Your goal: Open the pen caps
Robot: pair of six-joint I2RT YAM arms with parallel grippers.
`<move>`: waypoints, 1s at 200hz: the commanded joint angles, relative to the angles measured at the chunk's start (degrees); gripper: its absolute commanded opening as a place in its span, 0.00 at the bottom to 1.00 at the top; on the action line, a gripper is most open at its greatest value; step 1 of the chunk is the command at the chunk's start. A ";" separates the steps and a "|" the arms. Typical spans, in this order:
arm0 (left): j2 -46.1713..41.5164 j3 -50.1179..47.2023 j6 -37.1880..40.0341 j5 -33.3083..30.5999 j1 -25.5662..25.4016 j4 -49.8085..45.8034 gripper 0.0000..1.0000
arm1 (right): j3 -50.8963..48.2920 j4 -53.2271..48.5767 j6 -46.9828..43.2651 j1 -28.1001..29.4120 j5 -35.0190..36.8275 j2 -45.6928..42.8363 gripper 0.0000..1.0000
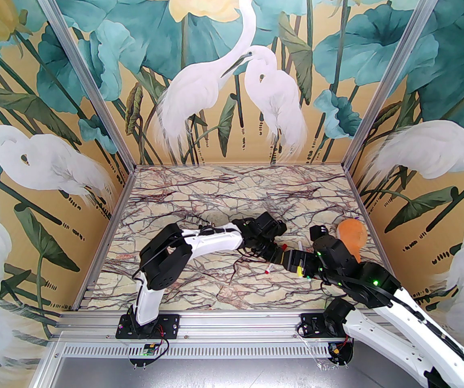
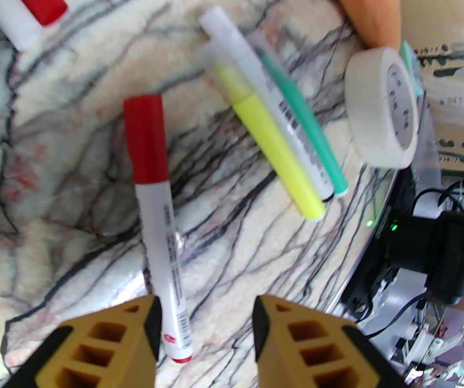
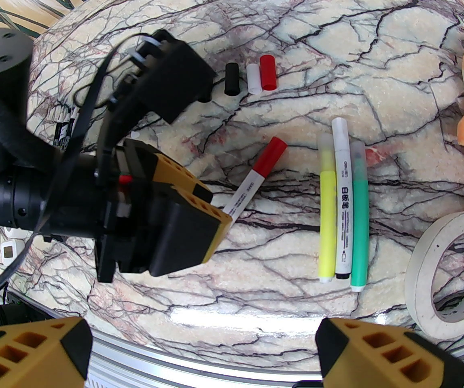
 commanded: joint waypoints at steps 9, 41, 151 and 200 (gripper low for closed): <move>3.12 3.87 2.08 -2.50 -0.53 -7.80 0.43 | 0.34 0.00 -1.29 -0.29 -1.08 -0.52 0.99; 5.33 6.70 1.82 -6.44 -1.24 -11.69 0.42 | 0.44 0.03 -1.31 -0.30 -0.92 -0.56 1.00; 9.93 12.09 1.35 -8.13 -2.20 -16.16 0.36 | 0.26 0.95 -1.61 -0.26 -0.94 -0.04 1.00; 12.78 16.49 3.00 -15.79 -3.66 -22.96 0.32 | 0.31 1.44 -1.93 -0.28 -0.94 0.49 1.00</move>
